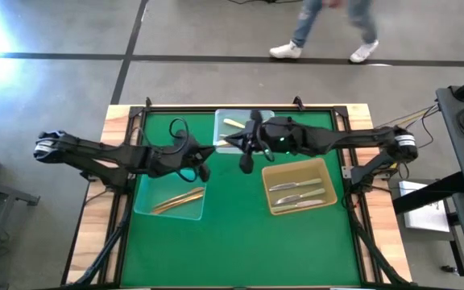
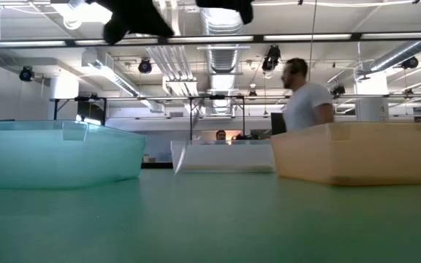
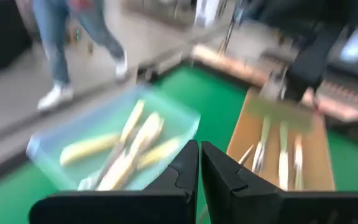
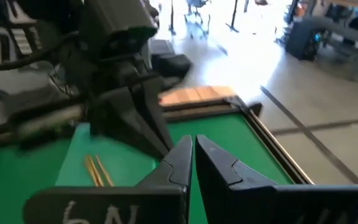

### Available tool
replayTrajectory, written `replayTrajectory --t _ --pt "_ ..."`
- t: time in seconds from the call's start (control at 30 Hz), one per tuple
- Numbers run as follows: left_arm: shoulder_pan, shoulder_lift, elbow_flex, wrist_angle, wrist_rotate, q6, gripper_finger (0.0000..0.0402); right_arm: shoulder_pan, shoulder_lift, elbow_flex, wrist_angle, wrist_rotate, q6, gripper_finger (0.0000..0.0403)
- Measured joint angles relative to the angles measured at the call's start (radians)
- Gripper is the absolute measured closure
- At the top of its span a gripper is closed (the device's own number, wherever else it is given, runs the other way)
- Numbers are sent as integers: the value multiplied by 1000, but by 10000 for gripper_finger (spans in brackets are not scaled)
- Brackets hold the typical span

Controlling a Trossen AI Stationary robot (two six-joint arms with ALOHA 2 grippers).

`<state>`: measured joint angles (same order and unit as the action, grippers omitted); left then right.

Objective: Sort silverware by color (type)
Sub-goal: Put the gold knife into the blue bin

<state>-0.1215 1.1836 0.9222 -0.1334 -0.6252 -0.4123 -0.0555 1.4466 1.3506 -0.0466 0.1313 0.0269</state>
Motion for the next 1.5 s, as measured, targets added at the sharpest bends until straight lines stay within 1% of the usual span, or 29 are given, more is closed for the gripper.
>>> replayTrajectory --t 0.07,0.13,0.23,0.37,0.4,0.5,0.57,0.63,0.73,0.87,0.97,1.03,1.2,1.27,1.33,1.43,1.5 --pt "-3 -47 0 -162 15 -87 401 -4 -43 0 -74 6 0 390" --pt "-10 -91 0 -293 37 -150 401 -4 -85 0 -134 35 -2 390" --pt "-22 -140 0 -411 64 -209 401 -3 -138 0 -229 71 -9 390" --pt "-24 -187 0 -456 144 -213 402 -4 -177 0 -393 82 16 390" --pt "-23 -194 0 -456 177 -202 401 -4 -178 0 -438 80 34 390" --pt "-24 -200 0 -439 322 -155 402 -4 -173 0 -570 75 70 390" --pt "-24 -189 0 -421 384 -132 401 -4 -166 0 -639 74 93 390" --pt "-23 -166 0 -412 412 -113 399 -4 -160 0 -692 72 104 390" --pt "-14 -122 0 -412 459 -58 384 -4 -156 0 -746 71 105 390" --pt "4 -52 0 -403 499 7 347 -4 -158 0 -787 68 106 390" --pt "19 9 0 -373 553 22 313 -4 -158 5 -839 44 137 384" --pt "27 53 0 -337 595 34 289 -4 -158 9 -875 40 151 370" --pt "28 156 0 -221 700 128 241 -4 -144 10 -970 41 174 330" --pt "27 198 8 -208 716 156 228 -4 -140 10 -1005 35 174 308" --pt "27 248 43 -214 717 214 219 -4 -135 12 -1032 34 175 281" --pt "28 327 113 -239 716 359 215 -4 -134 12 -1034 33 193 245" --pt "32 390 167 -263 714 449 214 -4 -134 12 -1036 29 226 234"
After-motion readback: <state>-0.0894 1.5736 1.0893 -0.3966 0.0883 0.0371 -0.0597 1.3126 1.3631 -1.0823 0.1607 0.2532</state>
